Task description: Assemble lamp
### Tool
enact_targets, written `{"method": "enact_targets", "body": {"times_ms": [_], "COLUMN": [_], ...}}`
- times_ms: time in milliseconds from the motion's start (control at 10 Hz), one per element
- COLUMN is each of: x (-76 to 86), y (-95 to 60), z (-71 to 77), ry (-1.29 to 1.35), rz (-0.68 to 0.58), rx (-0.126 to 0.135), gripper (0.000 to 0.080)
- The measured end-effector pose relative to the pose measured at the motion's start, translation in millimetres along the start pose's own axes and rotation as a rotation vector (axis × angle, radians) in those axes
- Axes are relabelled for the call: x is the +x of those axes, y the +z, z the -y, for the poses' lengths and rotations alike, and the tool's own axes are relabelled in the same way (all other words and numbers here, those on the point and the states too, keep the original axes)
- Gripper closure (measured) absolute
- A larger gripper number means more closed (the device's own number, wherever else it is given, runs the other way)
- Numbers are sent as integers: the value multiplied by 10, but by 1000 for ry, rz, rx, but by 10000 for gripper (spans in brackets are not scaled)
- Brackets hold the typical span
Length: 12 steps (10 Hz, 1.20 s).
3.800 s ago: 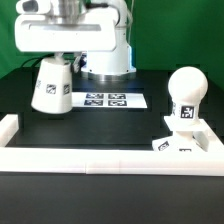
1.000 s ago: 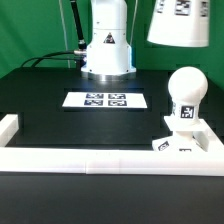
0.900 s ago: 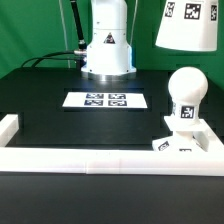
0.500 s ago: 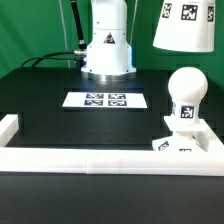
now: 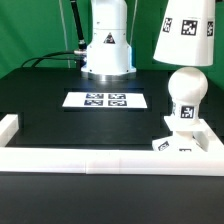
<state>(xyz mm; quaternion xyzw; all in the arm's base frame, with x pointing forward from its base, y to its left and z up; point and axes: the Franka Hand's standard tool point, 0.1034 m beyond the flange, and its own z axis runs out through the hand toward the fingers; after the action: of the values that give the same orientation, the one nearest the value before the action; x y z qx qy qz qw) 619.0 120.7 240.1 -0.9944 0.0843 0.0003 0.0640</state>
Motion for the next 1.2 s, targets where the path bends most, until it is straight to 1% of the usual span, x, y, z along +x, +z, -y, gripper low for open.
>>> {"method": "enact_targets", "body": {"times_ms": [200,600,1000,1200], "x": [1,-35,-21,-44], "y": [89,190,398,484], "z": [-9,-5,-4,12], "ry": [1,1,0,-2], "rz": [6,20,23,34], "rx": [-5,-11,-20,-24], "gripper": [755,755,755,755]}}
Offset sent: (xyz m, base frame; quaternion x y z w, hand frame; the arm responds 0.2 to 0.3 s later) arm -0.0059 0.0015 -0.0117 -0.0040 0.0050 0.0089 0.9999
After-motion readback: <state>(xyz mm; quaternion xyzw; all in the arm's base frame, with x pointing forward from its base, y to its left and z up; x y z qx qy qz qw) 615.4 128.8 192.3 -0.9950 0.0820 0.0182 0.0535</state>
